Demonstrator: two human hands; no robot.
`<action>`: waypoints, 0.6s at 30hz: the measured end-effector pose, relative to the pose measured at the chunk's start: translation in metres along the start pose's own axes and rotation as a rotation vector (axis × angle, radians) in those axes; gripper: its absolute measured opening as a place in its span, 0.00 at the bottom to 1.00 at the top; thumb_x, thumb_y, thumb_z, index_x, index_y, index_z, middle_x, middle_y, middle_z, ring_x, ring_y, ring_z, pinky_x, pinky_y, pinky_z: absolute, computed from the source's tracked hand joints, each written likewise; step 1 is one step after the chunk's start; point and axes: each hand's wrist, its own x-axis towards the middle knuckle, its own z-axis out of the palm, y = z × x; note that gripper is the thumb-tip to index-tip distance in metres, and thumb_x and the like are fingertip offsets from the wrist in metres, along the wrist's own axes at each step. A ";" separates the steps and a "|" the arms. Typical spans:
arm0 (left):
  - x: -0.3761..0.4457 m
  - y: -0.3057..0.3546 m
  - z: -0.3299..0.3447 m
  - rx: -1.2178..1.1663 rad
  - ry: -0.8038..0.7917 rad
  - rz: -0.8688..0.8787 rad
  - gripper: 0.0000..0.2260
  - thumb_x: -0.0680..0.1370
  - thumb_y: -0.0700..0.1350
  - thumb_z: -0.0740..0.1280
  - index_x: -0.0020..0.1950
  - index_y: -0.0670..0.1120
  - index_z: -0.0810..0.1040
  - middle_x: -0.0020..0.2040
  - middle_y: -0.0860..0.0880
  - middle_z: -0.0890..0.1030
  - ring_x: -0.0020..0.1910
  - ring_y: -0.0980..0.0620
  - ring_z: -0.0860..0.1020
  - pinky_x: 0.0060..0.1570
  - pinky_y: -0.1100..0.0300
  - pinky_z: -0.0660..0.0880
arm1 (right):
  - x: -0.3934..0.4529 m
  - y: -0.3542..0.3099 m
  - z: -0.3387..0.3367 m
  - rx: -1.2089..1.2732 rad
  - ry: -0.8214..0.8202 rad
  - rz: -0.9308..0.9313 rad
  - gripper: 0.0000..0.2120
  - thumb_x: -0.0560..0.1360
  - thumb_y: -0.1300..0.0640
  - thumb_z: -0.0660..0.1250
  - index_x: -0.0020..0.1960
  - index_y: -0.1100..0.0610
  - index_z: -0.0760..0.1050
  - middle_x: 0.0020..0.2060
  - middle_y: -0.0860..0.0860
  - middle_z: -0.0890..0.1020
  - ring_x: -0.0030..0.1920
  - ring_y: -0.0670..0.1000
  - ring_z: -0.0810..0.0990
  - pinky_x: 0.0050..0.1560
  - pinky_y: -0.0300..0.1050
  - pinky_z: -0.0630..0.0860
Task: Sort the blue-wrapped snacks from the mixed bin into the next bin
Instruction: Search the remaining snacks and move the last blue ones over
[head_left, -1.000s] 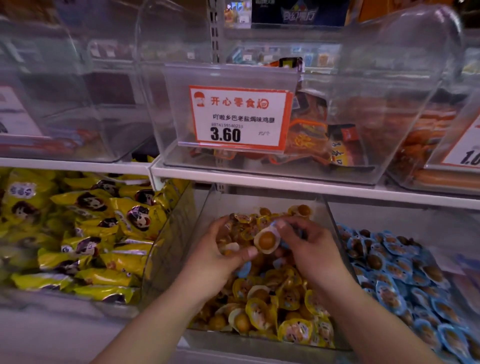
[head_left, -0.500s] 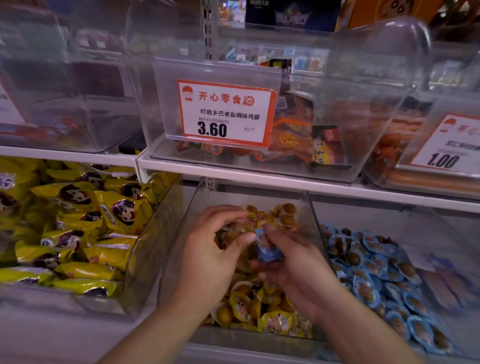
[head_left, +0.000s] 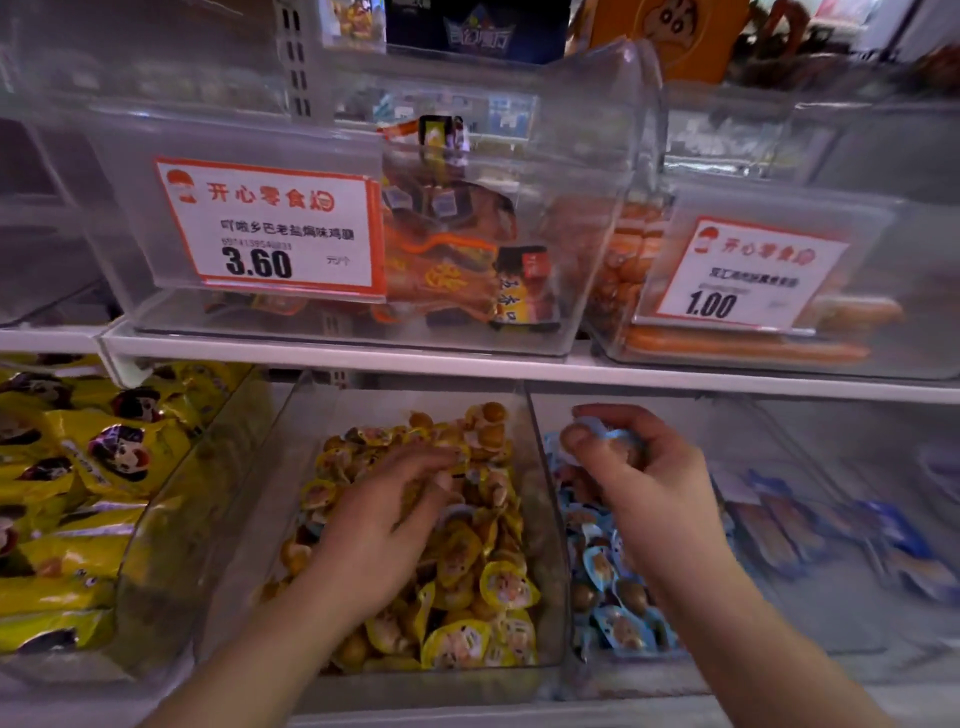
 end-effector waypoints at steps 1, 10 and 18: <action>0.003 -0.006 0.000 0.044 -0.019 -0.005 0.10 0.81 0.52 0.62 0.60 0.60 0.79 0.61 0.66 0.76 0.62 0.69 0.72 0.65 0.65 0.69 | 0.007 0.007 -0.011 -0.130 0.015 -0.063 0.03 0.72 0.50 0.74 0.46 0.44 0.82 0.28 0.44 0.81 0.29 0.43 0.79 0.30 0.34 0.75; 0.025 -0.009 0.018 0.312 -0.184 0.086 0.11 0.80 0.53 0.63 0.61 0.62 0.75 0.61 0.66 0.74 0.63 0.63 0.72 0.63 0.64 0.70 | -0.004 0.044 -0.028 -0.451 -0.201 -0.102 0.15 0.80 0.40 0.58 0.59 0.46 0.78 0.55 0.44 0.80 0.56 0.44 0.78 0.56 0.45 0.76; 0.080 -0.019 0.035 0.698 -0.602 0.125 0.23 0.77 0.49 0.66 0.72 0.59 0.69 0.71 0.56 0.69 0.70 0.52 0.68 0.69 0.54 0.67 | -0.034 0.046 -0.006 -0.512 -0.413 -0.263 0.21 0.81 0.44 0.60 0.73 0.41 0.64 0.64 0.43 0.66 0.55 0.48 0.77 0.55 0.43 0.75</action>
